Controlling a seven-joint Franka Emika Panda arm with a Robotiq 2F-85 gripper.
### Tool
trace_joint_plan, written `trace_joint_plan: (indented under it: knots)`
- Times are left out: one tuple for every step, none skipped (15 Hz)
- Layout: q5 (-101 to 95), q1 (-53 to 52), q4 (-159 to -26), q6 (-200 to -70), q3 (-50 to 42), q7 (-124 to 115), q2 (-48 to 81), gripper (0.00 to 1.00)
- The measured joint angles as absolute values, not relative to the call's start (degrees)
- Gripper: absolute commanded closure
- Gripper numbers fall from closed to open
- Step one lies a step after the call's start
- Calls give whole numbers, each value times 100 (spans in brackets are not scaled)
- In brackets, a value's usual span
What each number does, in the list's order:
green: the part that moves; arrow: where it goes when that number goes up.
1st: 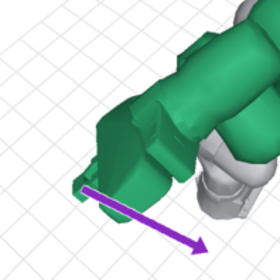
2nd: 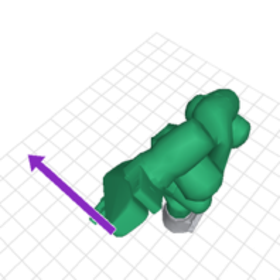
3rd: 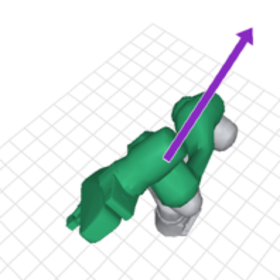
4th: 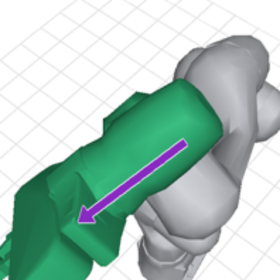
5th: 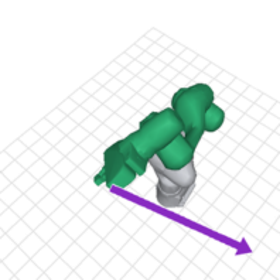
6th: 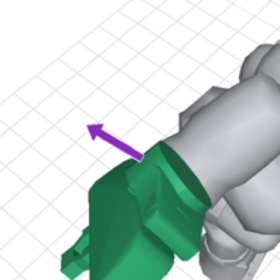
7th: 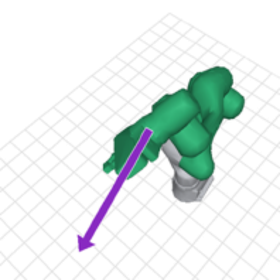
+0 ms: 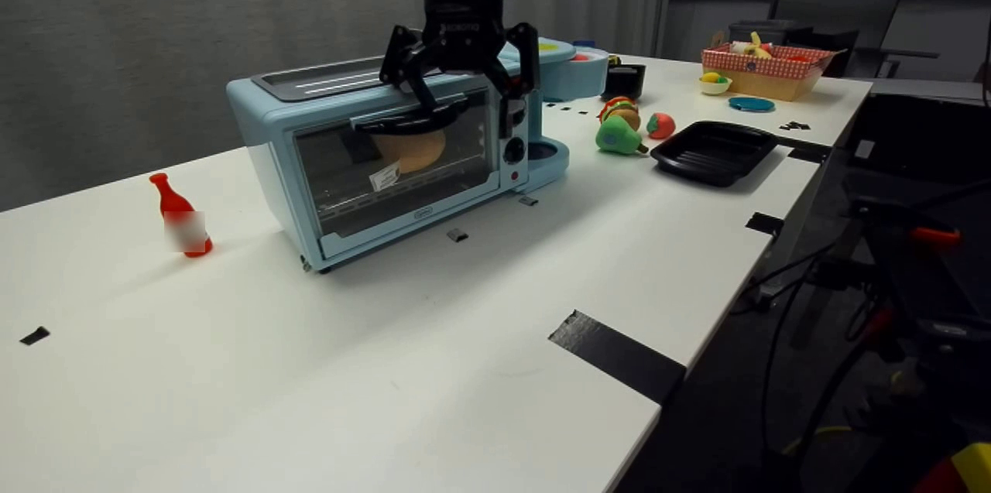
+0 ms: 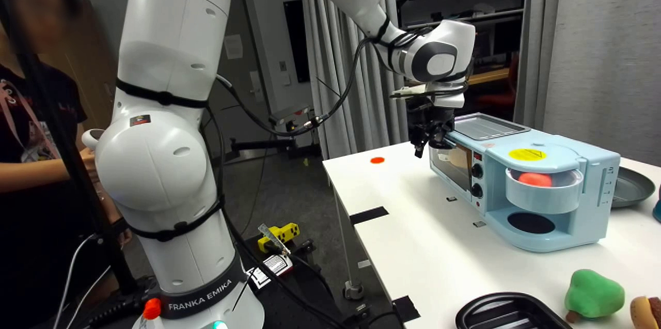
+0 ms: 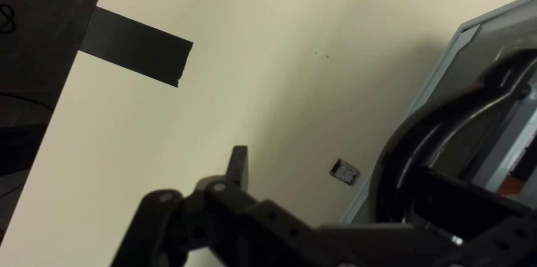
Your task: Open the toaster oven door
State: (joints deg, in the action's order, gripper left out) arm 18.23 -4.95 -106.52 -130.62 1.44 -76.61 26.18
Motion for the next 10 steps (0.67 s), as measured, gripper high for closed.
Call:
trace_joint_plan:
  knots:
    - [1825, -494, -10649, -13057, 144, -7660, 2619, 0]
    - [1825, -494, -10649, -13057, 144, -7660, 2620, 0]
    - [1825, -494, -10649, -13057, 145, -7660, 2620, 0]
    - [1825, -494, -10649, -13057, 146, -7660, 2621, 0]
    - [1837, -494, -10650, -13057, 147, -7659, 2621, 0]
    - [1852, -494, -10652, -13057, 147, -7655, 2621, 0]
    - [1874, -494, -10658, -13058, 151, -7649, 2621, 0]
    - [1909, -494, -10669, -13058, 159, -7632, 2620, 0]
    - [1957, -494, -10677, -13073, 166, -7611, 2620, 0]
    - [2014, -494, -10685, -13094, 170, -7569, 2622, 0]
